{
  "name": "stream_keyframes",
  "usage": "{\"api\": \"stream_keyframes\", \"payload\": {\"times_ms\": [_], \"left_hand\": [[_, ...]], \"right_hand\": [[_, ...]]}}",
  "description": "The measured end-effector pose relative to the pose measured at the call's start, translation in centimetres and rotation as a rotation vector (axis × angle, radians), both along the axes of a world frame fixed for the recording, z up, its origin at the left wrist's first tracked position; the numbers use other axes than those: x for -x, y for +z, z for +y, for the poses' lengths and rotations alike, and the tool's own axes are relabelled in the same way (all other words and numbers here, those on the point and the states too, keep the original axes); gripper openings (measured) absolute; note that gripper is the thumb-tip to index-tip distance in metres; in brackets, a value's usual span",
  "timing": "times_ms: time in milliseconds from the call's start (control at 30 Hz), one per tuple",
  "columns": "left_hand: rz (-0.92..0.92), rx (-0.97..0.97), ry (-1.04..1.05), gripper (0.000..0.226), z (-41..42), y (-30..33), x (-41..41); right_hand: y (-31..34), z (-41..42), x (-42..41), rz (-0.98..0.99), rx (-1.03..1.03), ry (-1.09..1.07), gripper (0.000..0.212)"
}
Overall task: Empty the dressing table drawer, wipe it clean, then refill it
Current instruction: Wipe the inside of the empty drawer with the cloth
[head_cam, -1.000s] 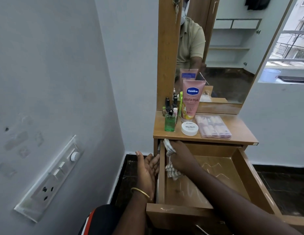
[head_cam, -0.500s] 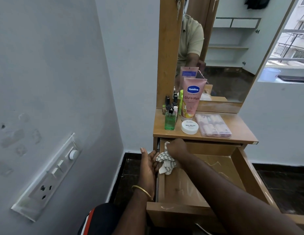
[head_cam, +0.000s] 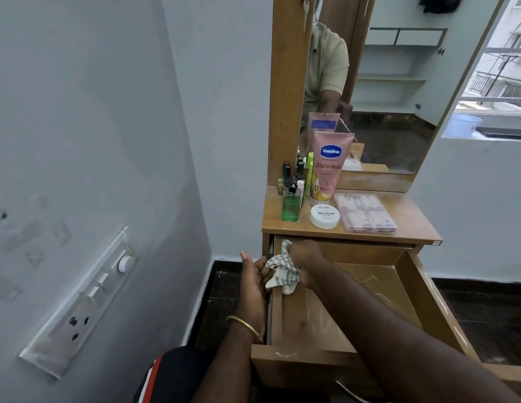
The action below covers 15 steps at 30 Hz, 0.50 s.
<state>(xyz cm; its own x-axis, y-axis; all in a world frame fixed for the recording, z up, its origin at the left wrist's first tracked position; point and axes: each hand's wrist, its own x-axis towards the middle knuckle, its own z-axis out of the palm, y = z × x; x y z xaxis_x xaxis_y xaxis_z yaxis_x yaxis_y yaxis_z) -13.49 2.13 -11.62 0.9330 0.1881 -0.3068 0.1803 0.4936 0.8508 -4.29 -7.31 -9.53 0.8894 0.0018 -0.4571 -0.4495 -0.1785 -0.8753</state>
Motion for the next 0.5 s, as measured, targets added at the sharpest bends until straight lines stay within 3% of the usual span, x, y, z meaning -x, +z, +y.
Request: {"api": "stream_keyframes", "payload": {"times_ms": [167, 267, 367, 500], "left_hand": [[-0.004, -0.004, 0.003, 0.110, 0.0, -0.1, -0.2], [0.007, -0.018, 0.012, 0.106, 0.0, 0.0, -0.2], [0.004, -0.017, 0.012, 0.103, 0.0, 0.1, 0.0], [0.004, -0.027, 0.009, 0.104, 0.1, 0.1, 0.0]], "right_hand": [[-0.1, -1.6, 1.5, 0.034, -0.202, -0.083, 0.013], [-0.6, -1.3, 1.3, 0.062, -0.141, -0.156, 0.019], [-0.2, 0.0, 0.7, 0.009, -0.020, -0.095, 0.031], [0.3, -0.5, 1.1, -0.028, -0.003, -0.060, 0.018]]}}
